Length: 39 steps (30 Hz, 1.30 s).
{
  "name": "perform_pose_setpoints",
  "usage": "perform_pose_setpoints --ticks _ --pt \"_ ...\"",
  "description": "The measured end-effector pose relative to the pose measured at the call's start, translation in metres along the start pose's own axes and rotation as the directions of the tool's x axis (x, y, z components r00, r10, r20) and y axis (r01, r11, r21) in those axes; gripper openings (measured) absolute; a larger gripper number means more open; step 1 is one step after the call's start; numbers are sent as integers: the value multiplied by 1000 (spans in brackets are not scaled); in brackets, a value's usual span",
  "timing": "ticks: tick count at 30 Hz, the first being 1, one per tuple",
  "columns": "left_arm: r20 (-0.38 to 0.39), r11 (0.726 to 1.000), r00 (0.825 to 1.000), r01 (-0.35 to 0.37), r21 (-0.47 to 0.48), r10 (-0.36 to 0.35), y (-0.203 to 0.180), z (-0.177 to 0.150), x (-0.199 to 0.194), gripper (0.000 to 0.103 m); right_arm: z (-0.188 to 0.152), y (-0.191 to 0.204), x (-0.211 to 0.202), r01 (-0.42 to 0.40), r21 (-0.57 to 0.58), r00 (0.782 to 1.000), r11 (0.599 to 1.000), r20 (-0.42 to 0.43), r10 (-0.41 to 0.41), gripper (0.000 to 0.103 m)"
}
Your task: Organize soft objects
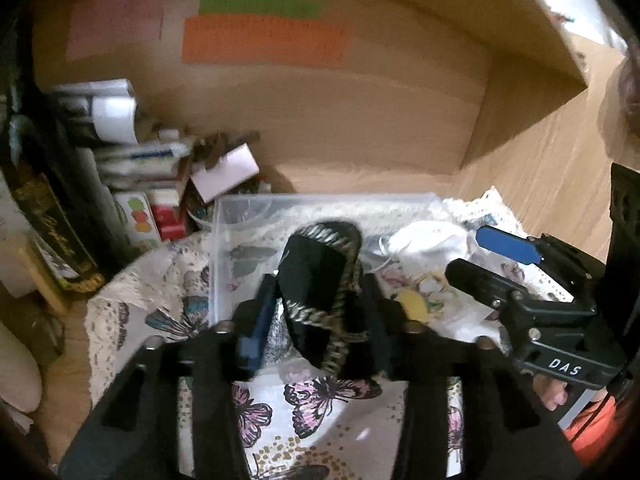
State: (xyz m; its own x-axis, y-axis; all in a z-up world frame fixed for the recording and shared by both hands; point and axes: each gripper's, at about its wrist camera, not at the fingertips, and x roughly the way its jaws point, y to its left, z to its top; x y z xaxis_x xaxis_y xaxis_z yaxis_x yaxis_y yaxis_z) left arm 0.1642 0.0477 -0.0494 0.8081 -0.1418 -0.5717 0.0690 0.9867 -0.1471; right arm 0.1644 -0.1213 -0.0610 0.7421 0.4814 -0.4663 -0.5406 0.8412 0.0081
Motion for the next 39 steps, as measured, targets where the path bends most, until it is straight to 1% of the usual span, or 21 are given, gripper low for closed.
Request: perform_pose_setpoints --ticks 2,4,5,7,9,10,13,14,15,16,18,19,21,23,31,39 --pt "44 1000 999 -20 15 19 -4 3 -13 61 3 0 -15 5 2 999 1000 36 -5 60" --pt "73 999 997 -35 28 33 -9 6 -25 61 4 0 -27 7 7 998 1000 63 -8 63" --pt "80 999 996 -31 28 28 -10 7 -29 61 5 0 -36 7 10 997 1000 82 -8 65" --pt "105 999 994 -22 29 18 -14 7 -42 63 5 0 -49 16 13 993 1000 114 -17 71" --pt "143 999 989 -33 35 28 -20 5 -56 67 5 1 -66 28 17 988 999 155 -30 76" --pt "171 998 985 -43 40 36 -23 3 -65 68 5 1 -72 27 21 985 999 170 -30 80" --pt "247 996 968 -64 54 49 -34 -3 -92 71 4 1 -96 22 36 974 999 226 -30 85" --pt "262 996 964 -65 54 49 -36 -4 -98 77 4 1 -102 18 41 971 999 238 -28 86" --pt "284 997 958 -65 50 48 -39 -6 -106 83 4 1 -107 12 46 969 999 247 -23 89" --pt "299 997 953 -63 45 47 -41 -7 -111 85 3 1 -109 8 50 967 999 254 -21 96" --pt "324 997 945 -64 38 48 -44 -10 -120 90 1 2 -118 8 62 960 998 278 -25 103" --pt "336 997 941 -66 38 50 -46 -12 -125 91 0 2 -122 10 64 957 998 290 -29 103" --pt "351 996 934 -78 36 61 -49 -14 -130 99 -2 4 -127 15 61 953 998 301 -33 103" --pt "370 996 926 -88 30 70 -51 -17 -136 101 -4 6 -132 20 57 951 998 308 -37 103" --pt "387 996 920 -84 33 64 -59 -25 -146 103 -11 9 -139 21 54 949 998 314 -37 103" --pt "402 993 912 -110 48 82 -62 -28 -146 103 -12 9 -138 15 59 951 998 307 -33 103"
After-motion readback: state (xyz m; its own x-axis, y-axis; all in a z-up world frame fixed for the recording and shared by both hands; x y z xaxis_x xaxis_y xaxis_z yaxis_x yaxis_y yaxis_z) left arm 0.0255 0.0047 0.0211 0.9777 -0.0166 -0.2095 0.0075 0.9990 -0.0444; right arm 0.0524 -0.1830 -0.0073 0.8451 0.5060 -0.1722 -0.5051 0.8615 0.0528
